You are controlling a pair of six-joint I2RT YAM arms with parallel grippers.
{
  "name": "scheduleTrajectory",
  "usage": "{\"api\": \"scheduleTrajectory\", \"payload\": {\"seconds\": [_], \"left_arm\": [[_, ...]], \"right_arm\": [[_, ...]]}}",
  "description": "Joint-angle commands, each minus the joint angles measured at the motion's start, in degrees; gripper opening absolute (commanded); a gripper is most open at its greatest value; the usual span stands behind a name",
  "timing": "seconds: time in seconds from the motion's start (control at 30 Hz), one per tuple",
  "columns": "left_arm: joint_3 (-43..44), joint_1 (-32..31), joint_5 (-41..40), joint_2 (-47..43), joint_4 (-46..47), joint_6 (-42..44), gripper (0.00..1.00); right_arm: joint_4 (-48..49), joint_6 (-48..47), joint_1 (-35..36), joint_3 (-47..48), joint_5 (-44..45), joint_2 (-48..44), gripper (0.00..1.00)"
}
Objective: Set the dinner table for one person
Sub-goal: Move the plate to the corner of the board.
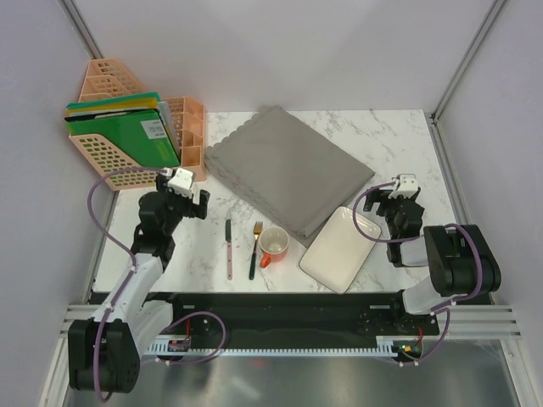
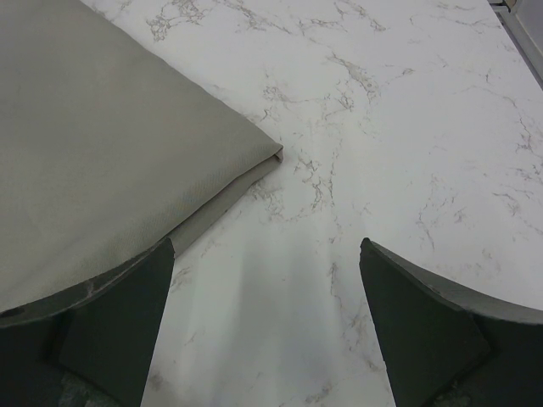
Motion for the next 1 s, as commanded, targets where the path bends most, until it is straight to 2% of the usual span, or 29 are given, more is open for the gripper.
{"api": "scheduleTrajectory", "payload": {"seconds": [0.0,0.13,0.27,0.37,0.53,0.63,0.83,0.97], "left_arm": [[7.4,0.1,-6.7,3.1,-13.5,6.2,1.0],[10.4,0.1,-3.9,5.3,-22.7,8.9,1.0],[8.7,0.1,-4.3,4.6,-25.0,9.5,1.0],[6.6,0.1,-1.7,4.3,-26.4,7.4,1.0],[12.7,0.1,-0.8,6.9,-36.3,10.1,1.0],[13.8,0.3,-1.0,6.5,-34.7,8.3,1.0],[9.6,0.3,13.2,-2.5,-33.0,2.5,1.0],[8.8,0.3,9.7,-5.1,-34.9,6.9,1.0]], "right_arm": [[1.6,0.6,0.2,0.0,-0.6,-0.3,0.98],[1.6,0.6,0.2,0.0,-0.7,-0.3,0.98],[1.6,0.7,0.3,0.0,-0.7,-0.2,0.98],[1.6,0.6,0.3,0.0,-0.7,-0.2,0.98],[1.6,0.7,0.2,0.0,-0.7,-0.3,0.98],[1.6,0.7,0.3,0.0,-0.7,-0.3,0.98],[1.6,0.7,0.2,0.0,-0.7,-0.3,0.98],[1.5,0.6,0.3,0.0,-0.7,-0.3,0.98]]}}
